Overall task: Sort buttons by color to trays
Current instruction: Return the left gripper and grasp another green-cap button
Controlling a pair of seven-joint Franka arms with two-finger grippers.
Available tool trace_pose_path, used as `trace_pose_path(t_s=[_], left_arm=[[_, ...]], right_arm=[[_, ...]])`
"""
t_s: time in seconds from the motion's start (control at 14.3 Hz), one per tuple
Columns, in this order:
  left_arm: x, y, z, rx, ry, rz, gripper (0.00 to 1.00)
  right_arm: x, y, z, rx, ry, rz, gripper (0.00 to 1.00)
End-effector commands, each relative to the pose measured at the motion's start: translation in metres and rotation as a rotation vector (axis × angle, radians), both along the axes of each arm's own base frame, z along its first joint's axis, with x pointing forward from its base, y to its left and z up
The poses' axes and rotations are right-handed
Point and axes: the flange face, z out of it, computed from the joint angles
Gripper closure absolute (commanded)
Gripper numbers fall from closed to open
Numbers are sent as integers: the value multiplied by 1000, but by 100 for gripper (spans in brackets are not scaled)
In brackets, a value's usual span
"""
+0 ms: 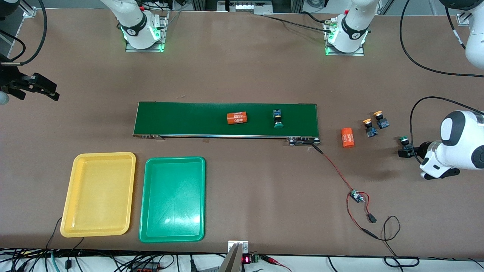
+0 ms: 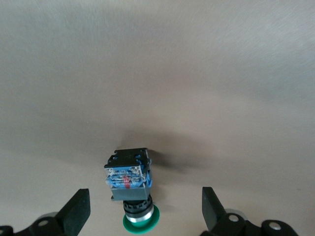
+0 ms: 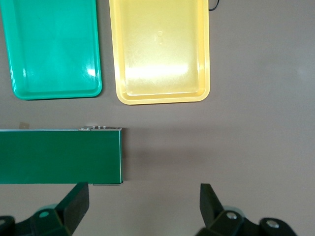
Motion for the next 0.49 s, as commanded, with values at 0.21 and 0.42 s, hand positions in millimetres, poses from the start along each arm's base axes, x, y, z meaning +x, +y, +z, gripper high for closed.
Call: trace_pose_path(t_s=[0.21,0.42], left_arm=[[-15,14,-31,-13,-31,-17,40],[-16,15,-27,-23,-16,-57,82]], right_arm=[[-2,0,7,18,-13,5,0],[-1,-4,6,19,-12,-3,0]])
